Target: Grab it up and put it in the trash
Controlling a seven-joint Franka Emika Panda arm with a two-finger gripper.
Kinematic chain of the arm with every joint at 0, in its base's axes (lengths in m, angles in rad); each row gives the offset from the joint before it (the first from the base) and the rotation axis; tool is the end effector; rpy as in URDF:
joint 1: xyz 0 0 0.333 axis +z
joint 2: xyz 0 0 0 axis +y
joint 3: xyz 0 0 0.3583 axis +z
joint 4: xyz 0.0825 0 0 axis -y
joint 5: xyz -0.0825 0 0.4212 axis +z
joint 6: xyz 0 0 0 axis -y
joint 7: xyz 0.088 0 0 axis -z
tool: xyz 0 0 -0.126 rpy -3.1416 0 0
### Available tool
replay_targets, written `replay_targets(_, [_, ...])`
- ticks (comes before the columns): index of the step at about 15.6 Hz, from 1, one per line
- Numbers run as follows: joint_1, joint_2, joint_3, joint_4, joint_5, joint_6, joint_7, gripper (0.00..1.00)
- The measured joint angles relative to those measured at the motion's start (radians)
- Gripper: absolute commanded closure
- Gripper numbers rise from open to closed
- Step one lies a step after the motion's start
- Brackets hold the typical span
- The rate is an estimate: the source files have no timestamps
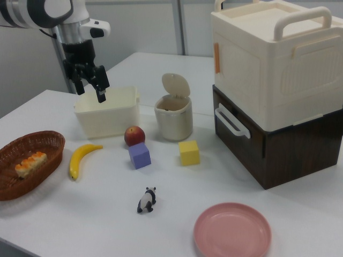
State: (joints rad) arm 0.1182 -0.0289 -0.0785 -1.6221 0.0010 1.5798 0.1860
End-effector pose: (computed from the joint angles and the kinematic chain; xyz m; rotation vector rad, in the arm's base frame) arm 0.5809 0.0225 0.6394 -3.1314 0.2294 0.0216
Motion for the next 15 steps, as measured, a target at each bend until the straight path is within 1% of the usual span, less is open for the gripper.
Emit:
replay_targets(3, [-0.012,-0.017,-0.008,-0.007,0.005,0.000,0.000,0.00])
replay_targets(7, [-0.046,-0.018,-0.013,-0.007,0.048,0.000,0.000,0.00])
replay_targets(15, [-0.037,-0.007,-0.013,-0.011,0.052,0.000,-0.003,0.00])
